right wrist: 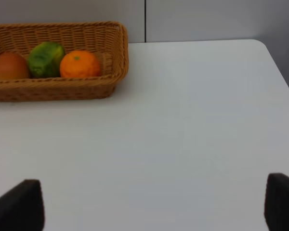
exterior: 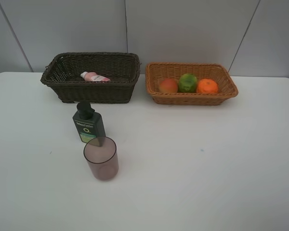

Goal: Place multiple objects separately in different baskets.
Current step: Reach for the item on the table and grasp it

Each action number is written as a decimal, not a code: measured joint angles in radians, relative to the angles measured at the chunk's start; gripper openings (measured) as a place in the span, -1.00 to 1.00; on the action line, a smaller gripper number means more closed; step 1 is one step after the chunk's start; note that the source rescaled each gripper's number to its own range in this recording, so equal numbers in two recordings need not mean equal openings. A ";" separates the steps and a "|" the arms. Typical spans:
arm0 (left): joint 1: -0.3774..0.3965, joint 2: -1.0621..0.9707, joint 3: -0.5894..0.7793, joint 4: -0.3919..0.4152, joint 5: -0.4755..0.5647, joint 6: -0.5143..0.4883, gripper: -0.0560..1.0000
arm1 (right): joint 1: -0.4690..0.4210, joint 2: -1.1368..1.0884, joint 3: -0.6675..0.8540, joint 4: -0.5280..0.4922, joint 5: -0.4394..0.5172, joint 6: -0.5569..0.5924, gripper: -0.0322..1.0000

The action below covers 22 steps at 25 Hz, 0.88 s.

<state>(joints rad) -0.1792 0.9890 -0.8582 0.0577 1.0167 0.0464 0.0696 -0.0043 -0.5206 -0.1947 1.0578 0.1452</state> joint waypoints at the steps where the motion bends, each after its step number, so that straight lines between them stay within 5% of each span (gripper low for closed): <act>1: -0.026 0.070 -0.030 0.002 -0.002 0.056 1.00 | 0.000 0.000 0.000 0.000 0.000 0.000 1.00; 11: -0.212 0.552 -0.330 0.011 -0.017 0.635 1.00 | 0.000 0.000 0.000 0.000 0.000 0.000 1.00; 17: -0.263 0.668 -0.365 -0.027 -0.020 0.976 1.00 | 0.000 0.000 0.000 0.000 0.000 0.000 1.00; 22: -0.278 0.712 -0.365 -0.058 -0.029 1.138 1.00 | 0.000 0.000 0.000 0.000 0.000 0.000 1.00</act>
<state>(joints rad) -0.4573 1.7012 -1.2236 0.0000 0.9880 1.1842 0.0696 -0.0043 -0.5206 -0.1947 1.0578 0.1452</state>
